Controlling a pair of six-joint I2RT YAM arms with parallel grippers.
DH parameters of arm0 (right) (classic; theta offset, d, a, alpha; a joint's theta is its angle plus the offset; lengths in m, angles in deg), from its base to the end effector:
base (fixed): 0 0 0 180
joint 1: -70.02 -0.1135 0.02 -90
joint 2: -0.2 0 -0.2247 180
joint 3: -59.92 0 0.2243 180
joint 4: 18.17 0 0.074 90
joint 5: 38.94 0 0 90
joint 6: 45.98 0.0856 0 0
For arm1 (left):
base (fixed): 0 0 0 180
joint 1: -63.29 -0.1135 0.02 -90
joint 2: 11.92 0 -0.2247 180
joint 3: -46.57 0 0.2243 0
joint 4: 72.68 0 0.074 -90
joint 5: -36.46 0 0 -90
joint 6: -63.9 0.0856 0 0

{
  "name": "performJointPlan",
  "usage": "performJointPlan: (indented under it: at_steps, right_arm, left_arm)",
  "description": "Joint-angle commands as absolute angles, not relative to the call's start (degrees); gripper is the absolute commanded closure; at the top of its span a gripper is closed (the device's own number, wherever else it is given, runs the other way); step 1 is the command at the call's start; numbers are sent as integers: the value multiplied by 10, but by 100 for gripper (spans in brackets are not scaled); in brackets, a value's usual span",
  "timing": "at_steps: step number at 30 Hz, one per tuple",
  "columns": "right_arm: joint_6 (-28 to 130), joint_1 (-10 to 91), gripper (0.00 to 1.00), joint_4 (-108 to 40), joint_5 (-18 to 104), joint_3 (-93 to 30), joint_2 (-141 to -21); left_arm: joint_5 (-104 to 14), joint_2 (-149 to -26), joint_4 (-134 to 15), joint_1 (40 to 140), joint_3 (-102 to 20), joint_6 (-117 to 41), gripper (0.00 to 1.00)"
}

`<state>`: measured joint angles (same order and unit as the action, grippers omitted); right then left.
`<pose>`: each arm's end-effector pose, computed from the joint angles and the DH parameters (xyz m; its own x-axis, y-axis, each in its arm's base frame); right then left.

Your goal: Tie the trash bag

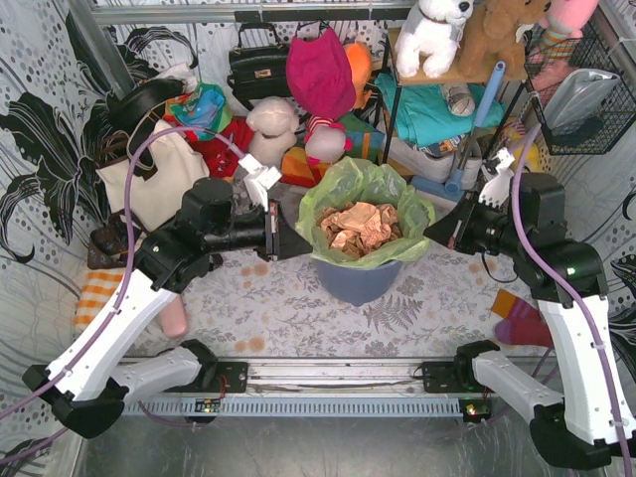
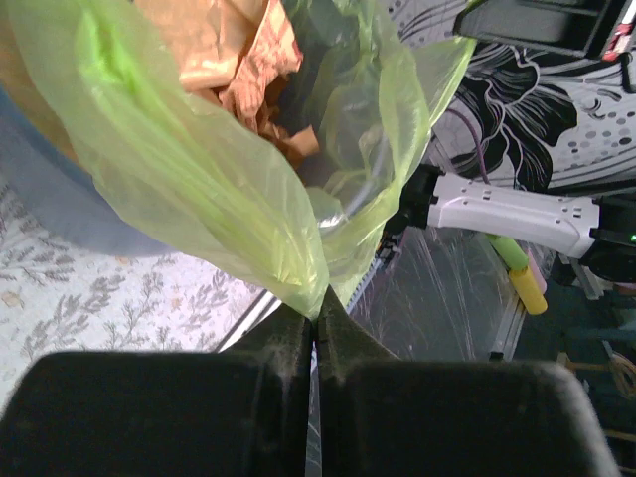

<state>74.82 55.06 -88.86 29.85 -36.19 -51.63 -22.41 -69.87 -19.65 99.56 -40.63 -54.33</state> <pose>0.1654 0.0762 0.3783 -0.6526 0.3197 -0.6869 -0.2556 0.7606 0.5968 0.1602 -0.1725 0.3542 -0.7064 0.0161 -0.7077 0.6284 0.4743 -0.6165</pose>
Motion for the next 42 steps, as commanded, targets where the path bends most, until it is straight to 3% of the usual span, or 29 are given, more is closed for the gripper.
performJointPlan:
  at_steps: [1, 3, 5, 7, 10, 15, 22, 32, 42]
  right_arm:
    - [763, 551, 100, -807, 307, -360, -535]
    - [771, 551, 100, -784, 304, -354, -541]
    - [774, 552, 100, -775, 303, -354, -547]
    - [774, 551, 78, -780, 314, -360, -551]
    - [775, 551, 55, -783, 325, -359, -550]
    - [791, 551, 42, -774, 329, -340, -546]
    - [808, 551, 37, -760, 360, -311, -535]
    - [854, 552, 37, -675, 359, -248, -516]
    - [987, 551, 43, -354, 310, -111, -477]
  left_arm:
    - [-265, -713, -208, 992, -451, -518, 91]
    - [-280, -717, -219, 992, -459, -517, 88]
    - [-306, -721, -217, 992, -472, -516, 72]
    - [-341, -721, -208, 992, -484, -513, 59]
    - [-422, -719, -188, 992, -496, -510, 41]
    - [-458, -733, -196, 992, -498, -511, 27]
    - [-451, -752, -259, 989, -466, -536, 24]
    - [-236, -746, -473, 922, -389, -645, 32]
    - [-130, -766, -679, 879, -342, -762, 35]
